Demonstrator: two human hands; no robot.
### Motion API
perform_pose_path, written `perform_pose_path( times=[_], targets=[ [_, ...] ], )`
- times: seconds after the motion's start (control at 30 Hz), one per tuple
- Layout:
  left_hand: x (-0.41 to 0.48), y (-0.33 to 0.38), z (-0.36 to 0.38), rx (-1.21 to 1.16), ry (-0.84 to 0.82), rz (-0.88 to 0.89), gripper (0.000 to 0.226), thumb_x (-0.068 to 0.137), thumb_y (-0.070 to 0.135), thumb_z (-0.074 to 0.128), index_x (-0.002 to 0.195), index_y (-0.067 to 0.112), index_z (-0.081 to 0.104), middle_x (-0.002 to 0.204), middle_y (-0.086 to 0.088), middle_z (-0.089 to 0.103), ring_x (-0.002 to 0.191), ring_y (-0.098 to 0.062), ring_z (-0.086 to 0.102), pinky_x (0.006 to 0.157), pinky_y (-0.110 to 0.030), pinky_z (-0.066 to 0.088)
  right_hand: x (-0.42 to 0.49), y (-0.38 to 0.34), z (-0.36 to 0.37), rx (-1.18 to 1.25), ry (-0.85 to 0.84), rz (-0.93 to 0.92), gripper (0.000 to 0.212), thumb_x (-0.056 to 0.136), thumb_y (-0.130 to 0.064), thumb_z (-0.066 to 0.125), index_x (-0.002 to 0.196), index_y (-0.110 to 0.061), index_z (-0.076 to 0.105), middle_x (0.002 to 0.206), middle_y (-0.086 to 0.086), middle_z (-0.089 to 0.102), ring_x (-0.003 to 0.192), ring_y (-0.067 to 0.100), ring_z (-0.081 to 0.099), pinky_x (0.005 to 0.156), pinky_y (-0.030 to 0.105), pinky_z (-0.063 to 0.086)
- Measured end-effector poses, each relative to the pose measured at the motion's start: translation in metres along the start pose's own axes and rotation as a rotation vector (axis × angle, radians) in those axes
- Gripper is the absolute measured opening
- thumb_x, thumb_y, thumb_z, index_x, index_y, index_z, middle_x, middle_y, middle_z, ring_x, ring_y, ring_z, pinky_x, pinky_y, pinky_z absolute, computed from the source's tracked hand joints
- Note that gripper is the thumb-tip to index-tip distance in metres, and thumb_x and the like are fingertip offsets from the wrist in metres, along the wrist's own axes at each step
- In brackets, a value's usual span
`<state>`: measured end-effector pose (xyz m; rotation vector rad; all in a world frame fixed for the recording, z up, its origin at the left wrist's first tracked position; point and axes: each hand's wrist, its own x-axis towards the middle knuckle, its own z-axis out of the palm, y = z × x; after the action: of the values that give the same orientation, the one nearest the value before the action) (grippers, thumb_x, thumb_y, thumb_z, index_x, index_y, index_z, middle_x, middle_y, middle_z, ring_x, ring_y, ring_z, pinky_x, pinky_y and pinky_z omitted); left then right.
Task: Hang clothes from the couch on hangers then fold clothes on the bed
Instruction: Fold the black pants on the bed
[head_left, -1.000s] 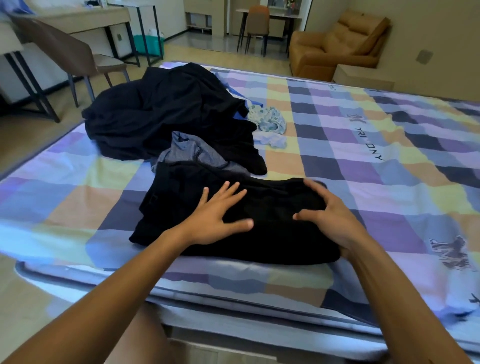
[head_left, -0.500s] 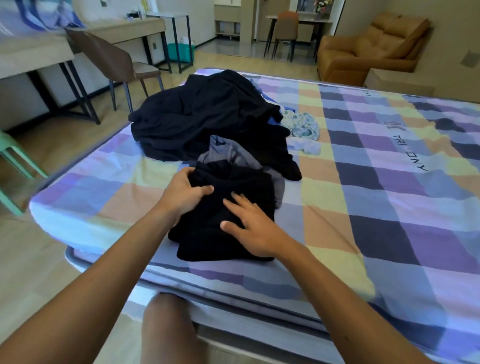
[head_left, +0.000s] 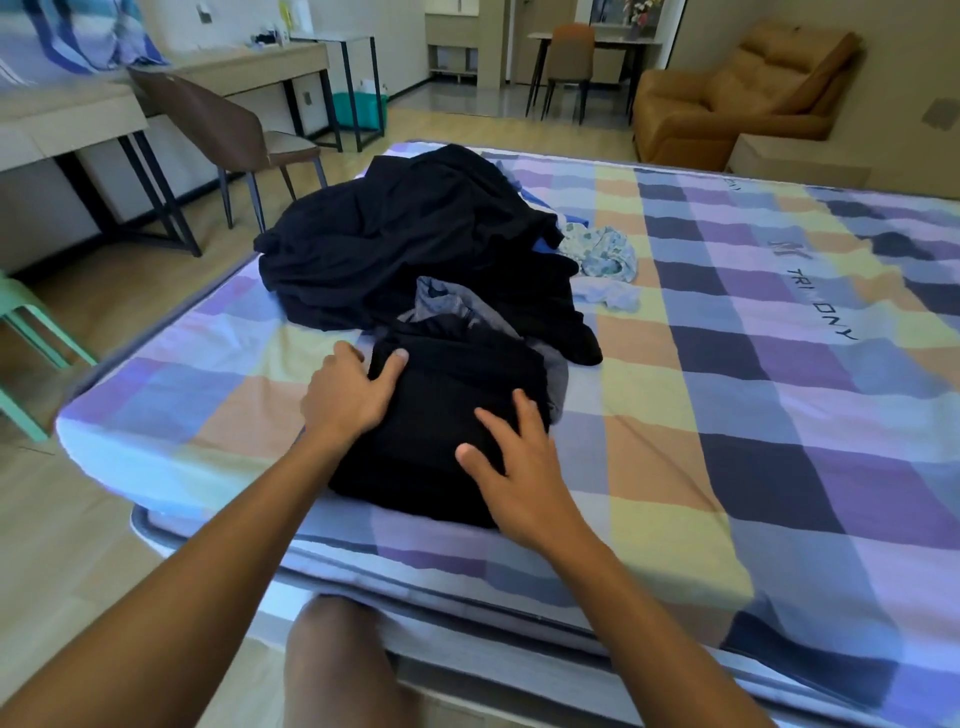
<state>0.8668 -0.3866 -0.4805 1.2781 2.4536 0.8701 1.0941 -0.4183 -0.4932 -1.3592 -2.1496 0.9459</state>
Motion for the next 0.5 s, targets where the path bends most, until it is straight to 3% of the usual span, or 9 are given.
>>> perform_pose_path(
  times=[0.13,0.2,0.3,0.37,0.5],
  targets=[
    [-0.015,-0.003,-0.018,-0.170,-0.296,-0.077,0.070,0.077,0.066,0.074,0.119,0.012,0.060,0.114,-0.004,0.068,0.101,-0.026,0.066,0.092,-0.042,0.053,-0.002,0.001,-0.018,0.259,0.179,0.177,0.050,0.094,-0.038,0.067,0.141,-0.031,0.051,0.156,0.000,0.018,0.141,0.022,0.035,0.113,0.028,0.033],
    [-0.020,-0.001,-0.023,-0.244,-0.362,-0.092,0.066,0.072,0.054,0.084,0.117,0.011,0.062,0.110,-0.005,0.069,0.097,-0.024,0.068,0.092,-0.043,0.056,0.007,0.000,-0.024,0.389,0.153,0.265,0.048,0.088,-0.037,0.073,0.133,-0.035,0.056,0.143,0.002,0.034,0.125,0.022,0.049,0.109,0.032,0.043],
    [-0.023,0.006,-0.034,-0.414,-0.487,-0.208,0.057,0.074,0.038,0.088,0.114,0.006,0.064,0.104,-0.010,0.074,0.092,-0.027,0.073,0.084,-0.040,0.059,0.016,0.004,-0.028,0.569,0.117,0.311,0.045,0.076,-0.035,0.080,0.119,-0.039,0.064,0.136,0.003,0.050,0.117,0.022,0.058,0.102,0.041,0.052],
    [-0.030,0.011,-0.042,-0.461,-0.580,-0.266,0.061,0.073,0.039,0.088,0.118,0.004,0.065,0.103,-0.011,0.077,0.091,-0.028,0.076,0.084,-0.041,0.060,0.014,0.007,-0.034,0.654,0.106,0.312,0.041,0.081,-0.023,0.081,0.118,-0.032,0.067,0.131,0.001,0.057,0.115,0.021,0.060,0.101,0.041,0.054],
    [-0.064,0.031,-0.042,-0.619,-0.555,-0.274,0.042,0.087,0.034,0.076,0.117,0.006,0.069,0.100,-0.012,0.078,0.089,-0.030,0.076,0.081,-0.041,0.060,-0.002,0.014,-0.052,0.749,0.056,0.293,0.038,0.080,-0.016,0.081,0.114,-0.030,0.072,0.125,-0.002,0.065,0.114,0.018,0.064,0.102,0.040,0.054]
  ],
)
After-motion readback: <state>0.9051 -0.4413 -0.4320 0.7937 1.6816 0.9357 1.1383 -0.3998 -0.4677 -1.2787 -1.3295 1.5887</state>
